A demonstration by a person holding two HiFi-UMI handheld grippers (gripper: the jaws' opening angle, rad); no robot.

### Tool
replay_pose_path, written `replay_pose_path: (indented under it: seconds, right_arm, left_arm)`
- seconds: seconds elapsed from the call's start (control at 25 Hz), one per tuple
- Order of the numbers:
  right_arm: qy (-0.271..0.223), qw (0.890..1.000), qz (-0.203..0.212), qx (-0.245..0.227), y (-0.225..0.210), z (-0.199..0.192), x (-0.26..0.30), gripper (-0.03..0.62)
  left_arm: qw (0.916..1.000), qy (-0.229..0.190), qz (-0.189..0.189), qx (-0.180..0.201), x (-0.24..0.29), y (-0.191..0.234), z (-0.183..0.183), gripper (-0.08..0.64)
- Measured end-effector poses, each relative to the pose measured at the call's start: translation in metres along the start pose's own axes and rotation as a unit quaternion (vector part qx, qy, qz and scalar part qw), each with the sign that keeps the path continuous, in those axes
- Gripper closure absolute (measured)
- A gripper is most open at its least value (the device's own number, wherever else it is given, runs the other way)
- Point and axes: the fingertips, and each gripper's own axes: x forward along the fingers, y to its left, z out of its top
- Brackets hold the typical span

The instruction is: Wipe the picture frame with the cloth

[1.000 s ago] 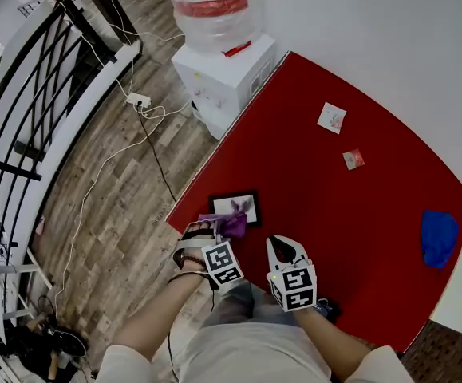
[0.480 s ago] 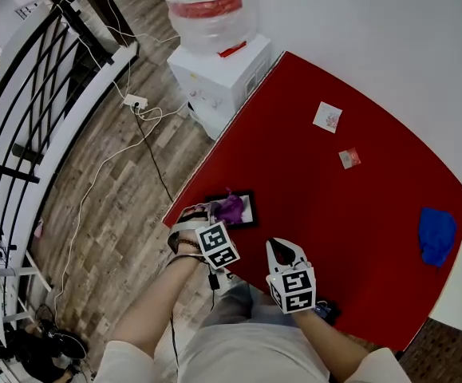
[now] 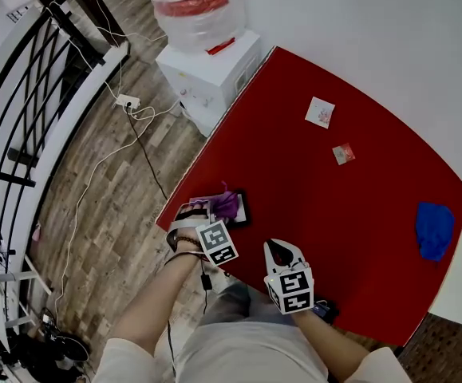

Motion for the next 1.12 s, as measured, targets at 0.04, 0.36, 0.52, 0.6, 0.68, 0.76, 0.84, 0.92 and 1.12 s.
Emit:
replay_pose_path:
  seconds: [0.04,0.36,0.52,0.6,0.68,0.76,0.84,0.92,1.12]
  right_arm:
    - [-0.001,1.000,0.002,-0.001,0.001,0.001,0.001,0.588]
    - [-0.006,1.000,0.019,-0.011,0.011,0.004,0.005,0.588]
    - [-0.002,1.000,0.022,-0.010,0.013,-0.002,0.003,0.588]
    - [-0.001,1.000,0.022,-0.009,0.016,-0.004,0.002,0.588]
    - [0.001,1.000,0.022,-0.009,0.016,-0.006,-0.002,0.588]
    - [0.002,1.000,0.019,-0.008,0.013,-0.009,-0.004,0.588]
    - [0.003,1.000,0.016,-0.006,0.010,-0.011,-0.007,0.588]
    - [0.004,1.000,0.013,-0.005,0.007,-0.012,-0.010,0.588]
    - [0.008,1.000,0.003,0.001,-0.005,-0.017,-0.014,0.588]
  left_arm:
    - [1.0000,-0.001,-0.001,0.004,-0.004,-0.004,0.001,0.500]
    - [0.9988,-0.008,-0.015,0.047,-0.028,-0.055,0.006,0.499]
    - [0.9989,-0.009,-0.014,0.043,-0.033,-0.059,0.007,0.499]
    - [0.9995,-0.011,-0.005,0.028,-0.033,-0.047,0.006,0.499]
    - [0.9999,-0.010,0.010,0.007,-0.029,-0.027,0.006,0.499]
    - [0.9996,-0.004,0.026,-0.008,-0.021,-0.003,0.007,0.499]
    - [0.9993,0.001,0.034,-0.018,-0.012,0.015,0.010,0.499]
    - [0.9992,0.003,0.032,-0.022,-0.005,0.022,0.015,0.499]
    - [0.9995,0.009,0.027,-0.009,0.003,0.019,0.019,0.499]
